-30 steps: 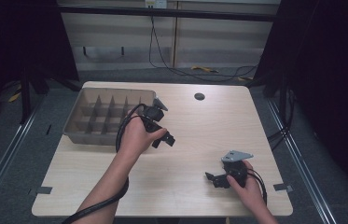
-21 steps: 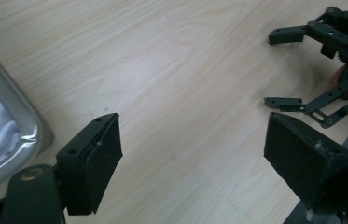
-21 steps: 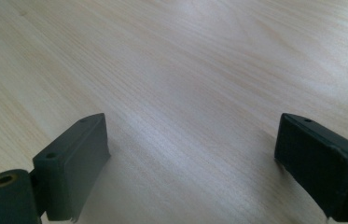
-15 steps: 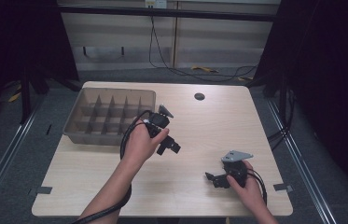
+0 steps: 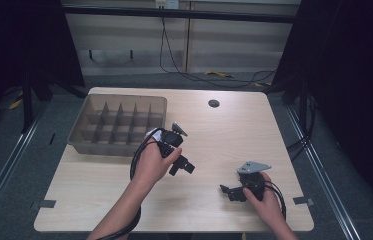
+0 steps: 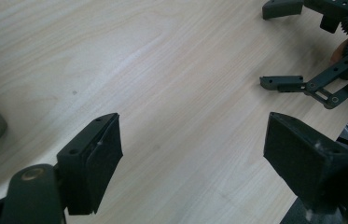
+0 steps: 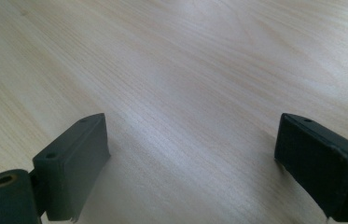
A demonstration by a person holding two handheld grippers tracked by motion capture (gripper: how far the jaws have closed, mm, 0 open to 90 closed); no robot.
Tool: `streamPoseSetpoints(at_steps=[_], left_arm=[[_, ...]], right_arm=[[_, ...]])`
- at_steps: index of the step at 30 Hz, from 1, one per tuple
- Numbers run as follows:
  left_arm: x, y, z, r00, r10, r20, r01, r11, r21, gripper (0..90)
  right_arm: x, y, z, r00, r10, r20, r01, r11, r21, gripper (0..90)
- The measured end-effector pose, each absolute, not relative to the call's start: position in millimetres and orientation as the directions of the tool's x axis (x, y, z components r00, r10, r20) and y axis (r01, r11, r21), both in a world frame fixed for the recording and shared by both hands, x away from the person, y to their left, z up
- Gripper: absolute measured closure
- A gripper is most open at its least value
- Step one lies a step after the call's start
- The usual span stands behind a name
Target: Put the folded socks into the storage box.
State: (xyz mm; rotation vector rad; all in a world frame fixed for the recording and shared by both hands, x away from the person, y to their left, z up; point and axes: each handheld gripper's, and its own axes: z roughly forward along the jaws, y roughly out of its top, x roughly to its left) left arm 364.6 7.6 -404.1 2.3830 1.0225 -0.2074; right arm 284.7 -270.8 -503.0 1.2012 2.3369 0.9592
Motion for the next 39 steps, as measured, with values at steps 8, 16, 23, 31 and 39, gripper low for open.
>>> streamPoseSetpoints(at_steps=[8, 16, 23, 31, 39], left_arm=[[356.7, 4.7, -413.1, 0.718, 0.604, -0.346, 0.694, -0.588, 0.415, 19.2], [350.9, 5.9, -427.3, 0.714, 0.605, -0.353, 0.7, -0.592, 0.4, 19.3], [344.9, 7.4, -437.8, 0.725, 0.596, -0.346, 0.688, -0.61, 0.392, 19.3], [340.8, 12.8, -450.3, 0.726, 0.594, -0.348, 0.688, -0.619, 0.379, 19.4], [338.3, 21.2, -462.0, 0.718, 0.602, -0.349, 0.696, -0.613, 0.376, 19.6]], right_arm=[[284.7, -270.7, -503.0, -0.583, 0.812, 0.004, 0.581, 0.413, 0.701, 9.2], [285.3, -270.8, -503.2, -0.592, 0.806, -0.001, 0.572, 0.421, 0.704, 9.2], [285.0, -270.5, -503.0, -0.591, 0.807, -0.001, 0.575, 0.421, 0.702, 9.2], [284.8, -270.1, -503.0, -0.591, 0.806, -0.001, 0.575, 0.423, 0.701, 9.2], [284.9, -269.9, -503.0, -0.594, 0.805, -0.001, 0.574, 0.424, 0.701, 9.2]])
